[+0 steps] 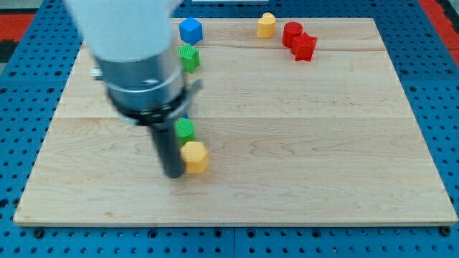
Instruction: Move the yellow hexagon towards the bottom left side of the red circle
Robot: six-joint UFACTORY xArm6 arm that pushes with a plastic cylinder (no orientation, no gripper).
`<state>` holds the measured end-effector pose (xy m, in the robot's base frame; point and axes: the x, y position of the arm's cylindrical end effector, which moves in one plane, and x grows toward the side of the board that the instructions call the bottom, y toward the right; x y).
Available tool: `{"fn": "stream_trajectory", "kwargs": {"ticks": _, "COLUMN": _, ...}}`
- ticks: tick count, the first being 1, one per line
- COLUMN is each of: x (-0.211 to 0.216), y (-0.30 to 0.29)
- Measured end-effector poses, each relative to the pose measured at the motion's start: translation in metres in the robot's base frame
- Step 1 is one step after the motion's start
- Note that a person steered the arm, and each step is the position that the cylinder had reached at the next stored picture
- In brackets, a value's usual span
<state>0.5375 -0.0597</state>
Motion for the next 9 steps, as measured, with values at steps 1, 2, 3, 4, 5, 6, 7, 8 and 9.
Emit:
{"fn": "stream_trajectory", "kwargs": {"ticks": 1, "x": -0.037, "y": 0.049}}
{"fn": "stream_trajectory", "kwargs": {"ticks": 2, "x": -0.066, "y": 0.097}}
{"fn": "stream_trajectory", "kwargs": {"ticks": 3, "x": -0.095, "y": 0.135}}
{"fn": "stream_trajectory", "kwargs": {"ticks": 4, "x": -0.147, "y": 0.144}}
{"fn": "stream_trajectory", "kwargs": {"ticks": 5, "x": -0.203, "y": 0.142}}
{"fn": "stream_trajectory", "kwargs": {"ticks": 6, "x": -0.161, "y": 0.137}}
{"fn": "stream_trajectory", "kwargs": {"ticks": 7, "x": -0.168, "y": 0.09}}
{"fn": "stream_trajectory", "kwargs": {"ticks": 8, "x": -0.223, "y": 0.107}}
{"fn": "stream_trajectory", "kwargs": {"ticks": 9, "x": -0.264, "y": 0.127}}
